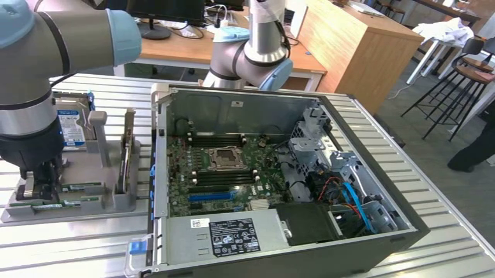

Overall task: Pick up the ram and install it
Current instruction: 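Pick up the ram and move it above insertion slot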

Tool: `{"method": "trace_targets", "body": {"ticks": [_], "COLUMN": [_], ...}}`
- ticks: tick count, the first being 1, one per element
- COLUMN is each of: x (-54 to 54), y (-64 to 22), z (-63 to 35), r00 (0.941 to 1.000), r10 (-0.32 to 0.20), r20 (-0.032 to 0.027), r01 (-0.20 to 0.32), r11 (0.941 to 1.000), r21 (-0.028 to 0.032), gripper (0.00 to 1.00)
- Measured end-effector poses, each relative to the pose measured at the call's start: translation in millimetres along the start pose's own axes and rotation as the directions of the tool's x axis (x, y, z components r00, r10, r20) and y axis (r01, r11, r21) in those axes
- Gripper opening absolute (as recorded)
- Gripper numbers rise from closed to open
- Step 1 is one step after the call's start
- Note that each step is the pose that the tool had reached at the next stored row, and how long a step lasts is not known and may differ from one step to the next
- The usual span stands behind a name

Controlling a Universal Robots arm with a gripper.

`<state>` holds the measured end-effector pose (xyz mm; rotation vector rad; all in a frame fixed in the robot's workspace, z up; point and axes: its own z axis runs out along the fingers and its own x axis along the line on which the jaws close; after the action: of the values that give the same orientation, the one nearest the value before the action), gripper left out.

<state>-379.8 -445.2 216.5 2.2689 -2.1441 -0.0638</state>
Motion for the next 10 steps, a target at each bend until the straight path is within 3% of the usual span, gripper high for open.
{"method": "trace_targets", "body": {"ticks": [10], "x": [0.2], "y": [-0.3], "z": [7.1], "r00": [1.0], "r10": [0.0], "r20": [-0.0001], "r01": [0.0], "r11": [1.0], "r21": [-0.0002], "gripper": [0.3]}}
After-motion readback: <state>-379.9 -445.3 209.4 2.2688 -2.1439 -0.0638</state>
